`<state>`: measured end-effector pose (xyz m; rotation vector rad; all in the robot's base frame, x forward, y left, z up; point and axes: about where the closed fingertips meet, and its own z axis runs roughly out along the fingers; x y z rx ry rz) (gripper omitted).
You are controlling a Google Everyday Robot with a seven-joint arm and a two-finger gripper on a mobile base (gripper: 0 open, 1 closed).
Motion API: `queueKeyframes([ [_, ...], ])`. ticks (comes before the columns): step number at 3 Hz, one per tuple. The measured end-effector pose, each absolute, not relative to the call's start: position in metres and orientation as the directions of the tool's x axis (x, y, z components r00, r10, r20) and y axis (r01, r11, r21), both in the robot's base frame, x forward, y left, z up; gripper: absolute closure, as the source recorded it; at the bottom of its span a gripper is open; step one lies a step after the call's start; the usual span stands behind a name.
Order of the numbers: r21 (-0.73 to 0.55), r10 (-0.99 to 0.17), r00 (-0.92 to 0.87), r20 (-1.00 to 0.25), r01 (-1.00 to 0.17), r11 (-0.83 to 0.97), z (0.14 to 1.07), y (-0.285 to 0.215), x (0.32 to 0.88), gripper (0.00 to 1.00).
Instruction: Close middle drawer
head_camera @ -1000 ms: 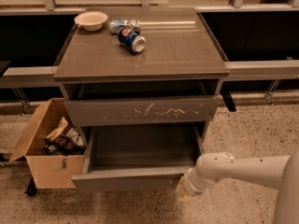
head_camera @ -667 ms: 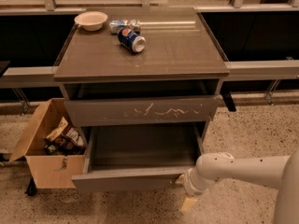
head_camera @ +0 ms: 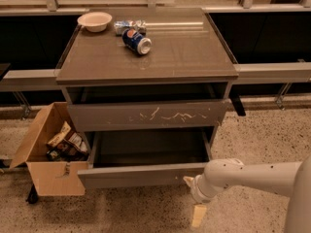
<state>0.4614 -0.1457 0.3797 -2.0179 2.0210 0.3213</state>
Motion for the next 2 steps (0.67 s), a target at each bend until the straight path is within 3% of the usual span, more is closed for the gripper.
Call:
queueKeyframes([
  [1,-0.027,-0.938,0.018,-0.345,-1.0,-0.009,0.379,-0.144,0.465,0.0],
  [2,-0.028,-0.936,0.05,-0.349,-0.999,-0.043,0.38,-0.146,0.482,0.15],
])
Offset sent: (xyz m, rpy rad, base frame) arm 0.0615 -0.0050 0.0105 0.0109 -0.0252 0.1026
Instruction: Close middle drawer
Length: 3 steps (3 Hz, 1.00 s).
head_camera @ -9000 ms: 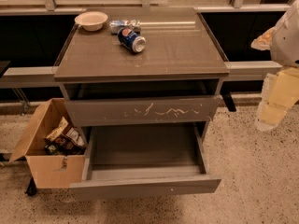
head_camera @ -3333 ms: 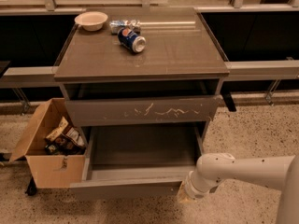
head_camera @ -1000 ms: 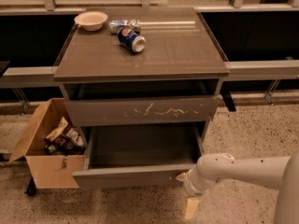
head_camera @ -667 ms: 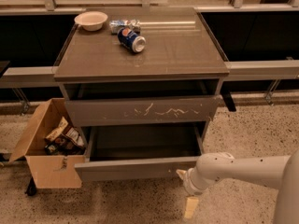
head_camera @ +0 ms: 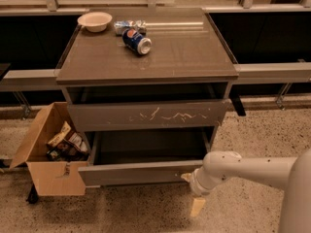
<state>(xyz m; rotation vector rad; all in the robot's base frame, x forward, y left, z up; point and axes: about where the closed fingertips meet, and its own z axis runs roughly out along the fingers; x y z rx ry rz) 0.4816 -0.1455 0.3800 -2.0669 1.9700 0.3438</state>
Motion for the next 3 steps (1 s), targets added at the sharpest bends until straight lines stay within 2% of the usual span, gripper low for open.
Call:
queueKeyframes([
  [3,-0.17,-0.943,0.111,-0.313,-0.984,-0.059,0.391,-0.154,0.577,0.85],
])
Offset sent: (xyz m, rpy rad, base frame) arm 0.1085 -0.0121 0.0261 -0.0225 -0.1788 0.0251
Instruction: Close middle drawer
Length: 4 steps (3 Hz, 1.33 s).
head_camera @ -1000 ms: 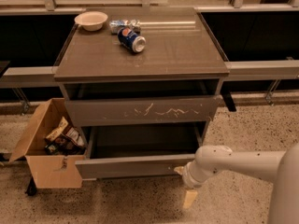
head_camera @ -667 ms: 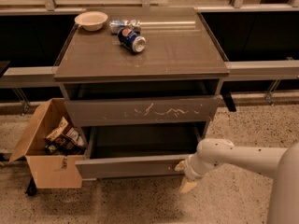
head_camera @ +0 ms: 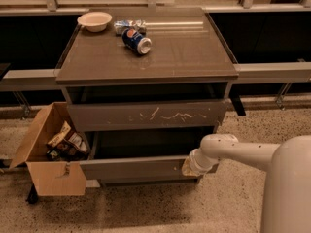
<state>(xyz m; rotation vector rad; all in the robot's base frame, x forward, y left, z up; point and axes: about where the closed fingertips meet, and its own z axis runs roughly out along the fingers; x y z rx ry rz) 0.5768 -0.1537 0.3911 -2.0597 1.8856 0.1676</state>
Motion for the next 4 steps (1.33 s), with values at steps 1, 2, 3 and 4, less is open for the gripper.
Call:
queueKeyframes([
  [1,-0.205,-0.947,0.111,-0.303,-0.978,-0.049,0.3849,-0.151,0.5992,1.0],
  [2,-0.207,-0.947,0.111,-0.303,-0.977,-0.048,0.3849,-0.1506,0.6006,0.82],
  [3,-0.207,-0.947,0.111,-0.303,-0.977,-0.048,0.3848,-0.1506,0.6006,0.59],
  [4,-0.207,-0.947,0.111,-0.303,-0.977,-0.048,0.3848,-0.1506,0.6006,0.36],
])
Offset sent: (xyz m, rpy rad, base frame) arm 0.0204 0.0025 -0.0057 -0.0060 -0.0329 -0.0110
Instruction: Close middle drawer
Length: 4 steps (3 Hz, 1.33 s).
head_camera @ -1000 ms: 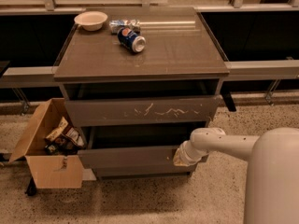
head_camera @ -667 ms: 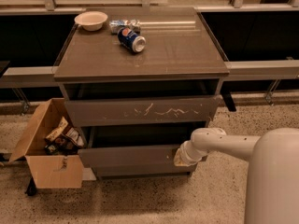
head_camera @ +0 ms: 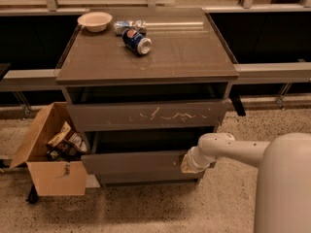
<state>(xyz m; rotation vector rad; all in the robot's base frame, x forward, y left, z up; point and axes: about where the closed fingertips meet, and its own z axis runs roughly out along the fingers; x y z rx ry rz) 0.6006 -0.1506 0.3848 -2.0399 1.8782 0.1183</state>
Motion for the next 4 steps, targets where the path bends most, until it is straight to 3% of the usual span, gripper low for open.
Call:
queueKeyframes([
  [1,-0.207,-0.947,0.111,-0.303,-0.977,-0.048,0.3848,-0.1505,0.6006,0.12],
  [2,-0.207,-0.947,0.111,-0.303,-0.977,-0.048,0.3847,-0.1505,0.6005,0.0],
  [4,-0.214,-0.94,0.126,-0.318,-0.975,-0.058,0.3918,-0.1484,0.5931,0.0],
])
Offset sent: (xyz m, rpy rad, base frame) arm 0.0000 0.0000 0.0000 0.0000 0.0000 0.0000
